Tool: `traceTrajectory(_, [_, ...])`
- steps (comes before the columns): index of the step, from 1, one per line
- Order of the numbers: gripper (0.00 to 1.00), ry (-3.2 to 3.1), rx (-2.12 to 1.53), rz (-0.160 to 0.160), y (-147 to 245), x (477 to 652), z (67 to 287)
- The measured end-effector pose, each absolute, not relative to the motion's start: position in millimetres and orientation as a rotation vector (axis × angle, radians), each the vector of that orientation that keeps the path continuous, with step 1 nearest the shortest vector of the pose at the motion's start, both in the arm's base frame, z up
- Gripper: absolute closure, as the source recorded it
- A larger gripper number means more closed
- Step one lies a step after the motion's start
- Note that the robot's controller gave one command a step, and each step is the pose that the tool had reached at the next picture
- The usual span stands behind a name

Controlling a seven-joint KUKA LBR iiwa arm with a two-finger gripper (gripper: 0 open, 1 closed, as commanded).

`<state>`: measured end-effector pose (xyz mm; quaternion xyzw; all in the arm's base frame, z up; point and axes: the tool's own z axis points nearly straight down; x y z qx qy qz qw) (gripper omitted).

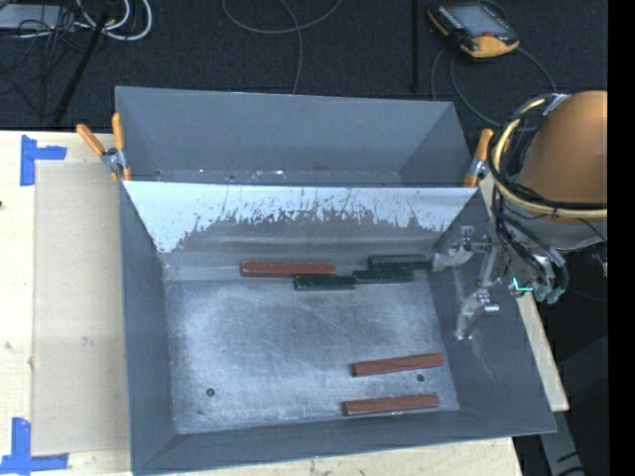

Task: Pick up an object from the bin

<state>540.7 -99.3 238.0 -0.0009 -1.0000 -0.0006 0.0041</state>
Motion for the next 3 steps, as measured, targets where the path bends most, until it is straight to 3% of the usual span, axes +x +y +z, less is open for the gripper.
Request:
traceTrajectory(1, [0.0,-3.141,0.002,0.0,-99,542.2,242])
traceTrajectory(2, [0.0,-3.142,0.157,0.001,-97,528.9,215])
traceTrajectory(3, [0.0,-3.138,0.195,0.0,-91,530.2,172])
